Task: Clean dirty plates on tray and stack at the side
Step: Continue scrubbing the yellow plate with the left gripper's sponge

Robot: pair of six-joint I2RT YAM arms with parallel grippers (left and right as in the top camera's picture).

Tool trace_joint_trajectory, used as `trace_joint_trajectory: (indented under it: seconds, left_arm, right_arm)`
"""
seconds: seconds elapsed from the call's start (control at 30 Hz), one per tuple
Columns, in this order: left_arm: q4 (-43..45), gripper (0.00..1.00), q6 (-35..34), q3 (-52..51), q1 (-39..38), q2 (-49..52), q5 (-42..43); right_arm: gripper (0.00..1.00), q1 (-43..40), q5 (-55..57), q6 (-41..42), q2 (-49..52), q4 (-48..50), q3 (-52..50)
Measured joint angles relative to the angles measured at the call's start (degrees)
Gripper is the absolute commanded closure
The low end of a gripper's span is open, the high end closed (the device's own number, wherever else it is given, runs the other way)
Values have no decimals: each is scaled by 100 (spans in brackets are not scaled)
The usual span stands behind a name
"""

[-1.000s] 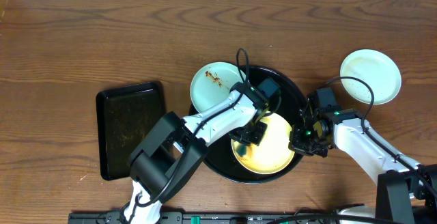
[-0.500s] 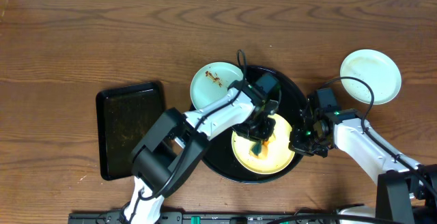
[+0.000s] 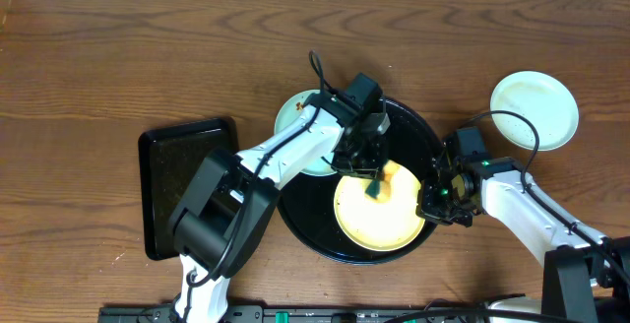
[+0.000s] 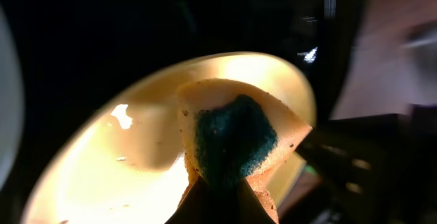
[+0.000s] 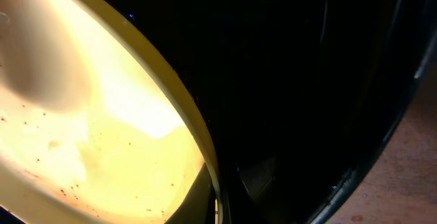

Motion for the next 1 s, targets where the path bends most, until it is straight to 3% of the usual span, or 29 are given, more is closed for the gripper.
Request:
trace_joint_trajectory:
  seconds: [0.37, 0.77, 1.0]
  left_arm:
    - [579, 93, -492, -90, -197, -13, 649]
    - [675, 93, -557, -846, -186, -24, -94]
    - [66, 92, -262, -852, -181, -175, -1143]
  right_arm:
    - [99, 0, 0, -13, 0, 0, 0]
    - [98, 0, 0, -13, 0, -2, 0]
    - [99, 0, -4, -13, 0, 0, 0]
